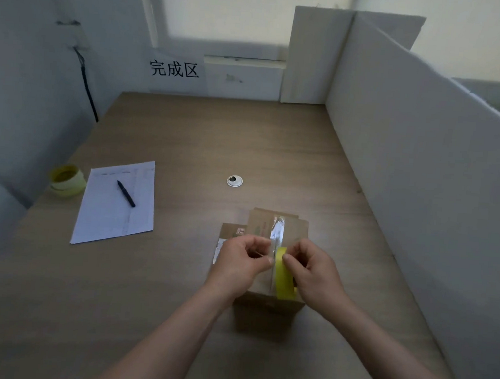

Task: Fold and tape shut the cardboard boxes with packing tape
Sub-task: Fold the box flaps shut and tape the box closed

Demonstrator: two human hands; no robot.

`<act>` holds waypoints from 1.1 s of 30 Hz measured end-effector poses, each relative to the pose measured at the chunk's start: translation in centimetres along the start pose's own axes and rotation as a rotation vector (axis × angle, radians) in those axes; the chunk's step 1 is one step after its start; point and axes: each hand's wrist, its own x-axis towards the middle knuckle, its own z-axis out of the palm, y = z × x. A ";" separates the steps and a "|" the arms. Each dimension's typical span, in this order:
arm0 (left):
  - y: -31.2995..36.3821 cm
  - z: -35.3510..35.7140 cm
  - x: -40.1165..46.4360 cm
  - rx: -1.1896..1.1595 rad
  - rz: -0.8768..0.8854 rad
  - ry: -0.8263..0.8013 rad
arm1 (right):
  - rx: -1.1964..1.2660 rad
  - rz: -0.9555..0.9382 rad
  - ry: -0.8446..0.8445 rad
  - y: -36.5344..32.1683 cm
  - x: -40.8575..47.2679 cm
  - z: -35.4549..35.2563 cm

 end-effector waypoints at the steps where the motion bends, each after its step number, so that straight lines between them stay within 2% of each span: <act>1: 0.4 -0.1 0.4 0.062 0.031 -0.047 | -0.042 -0.036 -0.033 -0.4 0.0 -0.1; 6: 1.3 -1.7 1.7 0.332 0.135 -0.192 | -0.264 -0.185 -0.092 -2.0 -0.1 0.5; 10: 1.9 -2.6 1.9 0.492 0.260 -0.245 | -0.317 -0.211 -0.097 -2.4 -0.4 0.5; 14: 2.3 -2.8 1.9 0.538 0.353 -0.312 | -0.280 -0.203 -0.084 -2.5 -0.6 0.2; 19: 2.0 -2.1 1.8 0.507 0.319 -0.323 | -0.082 -0.113 -0.049 -2.3 -0.8 0.5; 23: 1.2 -1.4 1.6 0.498 0.289 -0.272 | -0.045 -0.053 -0.031 -1.7 -0.8 0.8; 28: 1.0 0.2 2.1 0.448 0.296 -0.078 | -0.185 -0.045 0.007 -1.3 0.2 0.4; 33: 1.0 1.2 3.0 0.365 0.236 -0.006 | -0.290 -0.081 -0.024 -1.4 1.7 -0.4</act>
